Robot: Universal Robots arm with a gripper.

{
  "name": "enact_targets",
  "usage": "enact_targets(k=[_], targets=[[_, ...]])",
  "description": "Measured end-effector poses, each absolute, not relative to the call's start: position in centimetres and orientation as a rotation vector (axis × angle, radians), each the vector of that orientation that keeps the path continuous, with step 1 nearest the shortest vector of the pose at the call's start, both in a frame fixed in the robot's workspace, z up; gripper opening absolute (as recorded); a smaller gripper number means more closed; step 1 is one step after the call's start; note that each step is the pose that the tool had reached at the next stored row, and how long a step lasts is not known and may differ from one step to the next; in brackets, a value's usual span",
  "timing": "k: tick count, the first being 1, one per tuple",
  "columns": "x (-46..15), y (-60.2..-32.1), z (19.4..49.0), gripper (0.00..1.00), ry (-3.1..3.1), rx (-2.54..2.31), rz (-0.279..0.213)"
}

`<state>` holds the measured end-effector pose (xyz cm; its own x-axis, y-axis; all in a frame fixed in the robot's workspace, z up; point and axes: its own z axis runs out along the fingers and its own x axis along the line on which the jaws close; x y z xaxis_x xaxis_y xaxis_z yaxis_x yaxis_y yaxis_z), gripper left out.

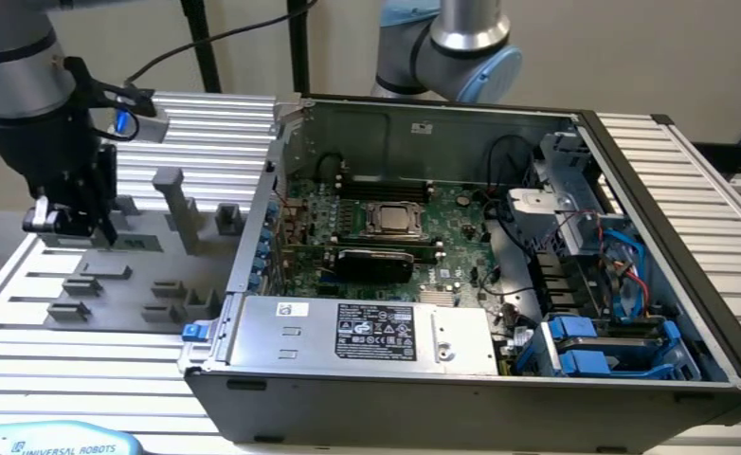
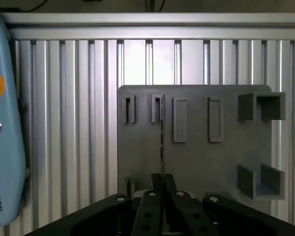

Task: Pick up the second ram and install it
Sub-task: 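Pick up the second ram and move it above second insertion slot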

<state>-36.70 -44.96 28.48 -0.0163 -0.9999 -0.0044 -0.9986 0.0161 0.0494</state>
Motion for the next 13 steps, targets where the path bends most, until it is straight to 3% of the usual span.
enact_targets(k=[13], targets=[[-33.0,-45.0,34.4,0.14,-2.217,2.183,-0.062]])
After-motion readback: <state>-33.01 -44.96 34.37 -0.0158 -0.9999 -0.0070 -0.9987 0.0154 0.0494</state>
